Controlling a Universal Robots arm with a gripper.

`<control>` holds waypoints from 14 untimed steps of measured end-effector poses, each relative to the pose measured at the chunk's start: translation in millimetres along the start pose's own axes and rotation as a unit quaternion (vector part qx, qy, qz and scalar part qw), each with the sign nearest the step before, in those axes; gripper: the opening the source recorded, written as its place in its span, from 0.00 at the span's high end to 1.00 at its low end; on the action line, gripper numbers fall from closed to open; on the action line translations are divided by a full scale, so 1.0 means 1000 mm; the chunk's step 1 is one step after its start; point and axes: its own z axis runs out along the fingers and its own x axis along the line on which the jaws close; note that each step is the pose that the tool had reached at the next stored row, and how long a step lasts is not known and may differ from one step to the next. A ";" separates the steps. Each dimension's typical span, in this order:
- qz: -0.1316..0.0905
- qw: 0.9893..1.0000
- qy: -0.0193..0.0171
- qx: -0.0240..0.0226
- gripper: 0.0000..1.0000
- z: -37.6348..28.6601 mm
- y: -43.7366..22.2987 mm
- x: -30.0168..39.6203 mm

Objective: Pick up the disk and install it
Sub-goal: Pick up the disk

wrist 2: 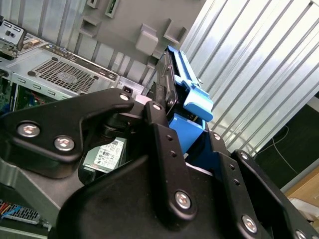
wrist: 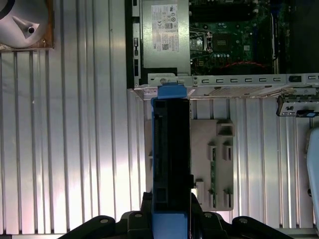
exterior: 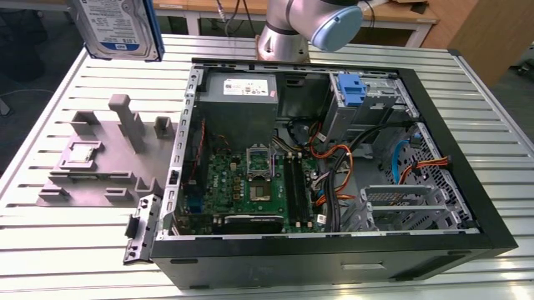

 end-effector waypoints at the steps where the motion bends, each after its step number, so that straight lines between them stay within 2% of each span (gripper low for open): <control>1: 0.000 1.000 0.000 0.000 0.63 0.0000 0.0003 0.0000; 14: 0.000 1.000 0.000 0.000 0.63 0.0001 0.0051 0.0002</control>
